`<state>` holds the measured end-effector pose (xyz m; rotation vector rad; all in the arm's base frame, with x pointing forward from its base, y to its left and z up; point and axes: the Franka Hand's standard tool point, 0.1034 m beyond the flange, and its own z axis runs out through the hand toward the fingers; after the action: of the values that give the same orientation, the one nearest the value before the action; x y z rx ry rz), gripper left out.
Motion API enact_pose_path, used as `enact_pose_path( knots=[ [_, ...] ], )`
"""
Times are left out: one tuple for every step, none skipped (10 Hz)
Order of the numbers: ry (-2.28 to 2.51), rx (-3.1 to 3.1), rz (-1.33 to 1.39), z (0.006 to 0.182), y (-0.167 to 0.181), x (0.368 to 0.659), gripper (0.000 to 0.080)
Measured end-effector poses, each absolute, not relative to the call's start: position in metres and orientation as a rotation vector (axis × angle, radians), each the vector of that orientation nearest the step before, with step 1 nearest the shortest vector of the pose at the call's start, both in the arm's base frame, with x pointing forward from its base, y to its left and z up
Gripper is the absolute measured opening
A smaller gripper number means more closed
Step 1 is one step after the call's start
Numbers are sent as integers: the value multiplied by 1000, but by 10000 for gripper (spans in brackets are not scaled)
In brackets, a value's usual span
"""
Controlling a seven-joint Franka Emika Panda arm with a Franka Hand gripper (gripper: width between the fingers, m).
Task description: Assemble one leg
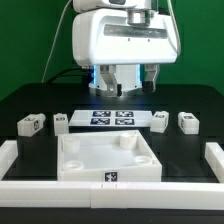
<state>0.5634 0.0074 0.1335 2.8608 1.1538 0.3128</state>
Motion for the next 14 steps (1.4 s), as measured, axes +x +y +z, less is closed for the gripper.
enact_pose_path(
  knots=[
    [1154,2861,313,133,7,563,650],
    [1154,2861,313,133,7,563,650],
    [1154,2861,313,133,7,563,650],
    [1154,2861,312,133,7,563,650],
    [1154,2861,311,133,7,563,650],
    [1154,2861,311,133,7,563,650],
    [1156,2860,310,132,8,563,650],
    [1188,2842,315,128,10,558,650],
    [1312,2766,323,121,10,550,650],
    [1416,2709,307,114,9,542,650],
    [1531,2646,281,107,4,539,650],
    [1628,2585,256,101,-3,536,650],
    [1701,2535,225,95,-8,533,650],
    [1682,2549,227,95,-7,533,650]
  ],
)
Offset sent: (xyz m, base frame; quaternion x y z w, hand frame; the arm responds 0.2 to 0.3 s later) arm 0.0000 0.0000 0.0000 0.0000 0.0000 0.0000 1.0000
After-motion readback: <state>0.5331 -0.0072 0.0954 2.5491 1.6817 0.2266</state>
